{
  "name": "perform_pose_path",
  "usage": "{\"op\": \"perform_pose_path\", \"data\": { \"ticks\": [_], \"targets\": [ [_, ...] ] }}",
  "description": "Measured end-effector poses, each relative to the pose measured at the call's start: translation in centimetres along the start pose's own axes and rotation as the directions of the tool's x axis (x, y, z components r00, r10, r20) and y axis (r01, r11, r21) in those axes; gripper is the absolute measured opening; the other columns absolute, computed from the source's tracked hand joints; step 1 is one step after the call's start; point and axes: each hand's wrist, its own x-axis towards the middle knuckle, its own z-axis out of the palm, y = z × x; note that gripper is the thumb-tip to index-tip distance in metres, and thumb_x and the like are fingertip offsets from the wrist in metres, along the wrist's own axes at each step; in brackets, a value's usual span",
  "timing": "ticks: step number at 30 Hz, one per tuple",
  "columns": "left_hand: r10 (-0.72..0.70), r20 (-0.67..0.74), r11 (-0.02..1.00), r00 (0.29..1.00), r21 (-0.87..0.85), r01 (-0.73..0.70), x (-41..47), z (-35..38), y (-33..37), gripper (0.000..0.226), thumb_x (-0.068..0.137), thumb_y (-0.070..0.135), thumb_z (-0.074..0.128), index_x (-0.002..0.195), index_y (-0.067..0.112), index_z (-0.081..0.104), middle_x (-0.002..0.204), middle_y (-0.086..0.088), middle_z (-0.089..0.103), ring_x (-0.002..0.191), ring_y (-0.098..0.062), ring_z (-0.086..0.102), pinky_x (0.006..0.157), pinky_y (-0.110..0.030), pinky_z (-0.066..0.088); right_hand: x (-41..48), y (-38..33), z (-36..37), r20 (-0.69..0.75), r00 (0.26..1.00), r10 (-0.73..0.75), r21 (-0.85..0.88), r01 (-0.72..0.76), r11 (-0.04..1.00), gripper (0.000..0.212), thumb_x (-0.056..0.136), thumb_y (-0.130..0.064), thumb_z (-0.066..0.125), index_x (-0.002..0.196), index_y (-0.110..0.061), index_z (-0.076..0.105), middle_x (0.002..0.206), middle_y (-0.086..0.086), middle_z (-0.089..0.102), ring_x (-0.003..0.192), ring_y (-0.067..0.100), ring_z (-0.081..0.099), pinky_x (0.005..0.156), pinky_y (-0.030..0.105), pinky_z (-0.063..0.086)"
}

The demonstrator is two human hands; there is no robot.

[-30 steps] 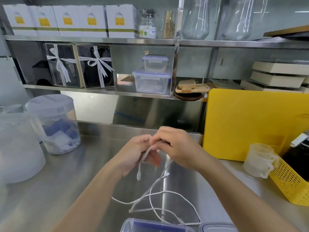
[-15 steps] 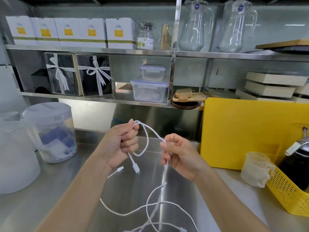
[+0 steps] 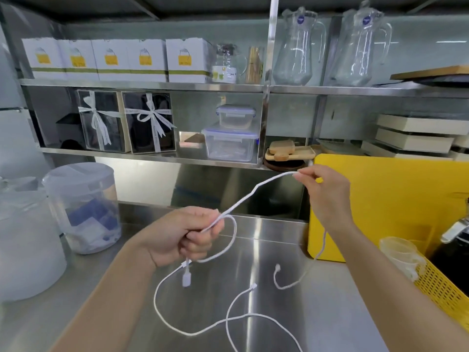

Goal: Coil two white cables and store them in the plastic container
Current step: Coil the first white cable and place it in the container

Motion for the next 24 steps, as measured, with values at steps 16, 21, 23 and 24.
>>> {"op": "perform_pose_path", "data": {
  "ticks": [16,21,23,24],
  "targets": [
    [0.100,-0.449,0.988,0.888,-0.057,-0.140,2.7,1.3,-2.3,0.035,0.101,0.025,0.031,0.074,0.008,0.043,0.091,-0.018,0.074,0.070,-0.032,0.073,0.052,-0.040,0.059,-9.1,-1.9,3.7,0.727,0.385,-0.568,-0.093,0.875,0.475,0.021,0.067,-0.017,0.070,0.087,-0.023,0.065,0.078,-0.007,0.070,0.047,0.021,0.057,0.033,0.022,0.031],
    [0.020,-0.302,0.972,0.953,0.230,0.052,2.9,3.6,-3.7,0.036,0.100,0.027,0.033,0.085,0.002,0.054,0.054,-0.012,0.059,0.036,-0.017,0.045,0.041,-0.022,0.039,-6.9,-2.6,3.5,0.475,0.667,-0.573,-0.142,0.701,0.698,0.029,0.077,-0.041,0.053,0.067,-0.015,0.059,0.058,0.000,0.058,0.046,0.022,0.055,0.037,0.028,0.036],
    [-0.016,-0.288,0.971,0.958,0.225,0.084,2.9,3.7,-3.9,0.036,0.101,0.027,0.031,0.076,0.006,0.048,0.038,-0.004,0.045,0.032,-0.012,0.024,0.040,-0.020,0.017,-6.2,-1.8,3.0,0.443,0.768,-0.462,-0.165,0.576,0.801,0.042,0.075,-0.053,0.054,0.059,-0.014,0.051,0.053,-0.005,0.045,0.049,0.018,0.045,0.043,0.030,0.034],
    [-0.043,-0.279,0.981,0.959,0.172,0.094,2.7,3.7,-3.7,0.036,0.101,0.025,0.031,0.074,0.008,0.046,0.035,-0.002,0.038,0.031,-0.010,0.019,0.040,-0.019,0.013,-5.7,-1.7,2.5,0.463,0.801,-0.379,-0.153,0.494,0.856,0.043,0.075,-0.054,0.058,0.059,-0.015,0.048,0.054,-0.007,0.043,0.052,0.017,0.043,0.047,0.031,0.033]
  ]
}}
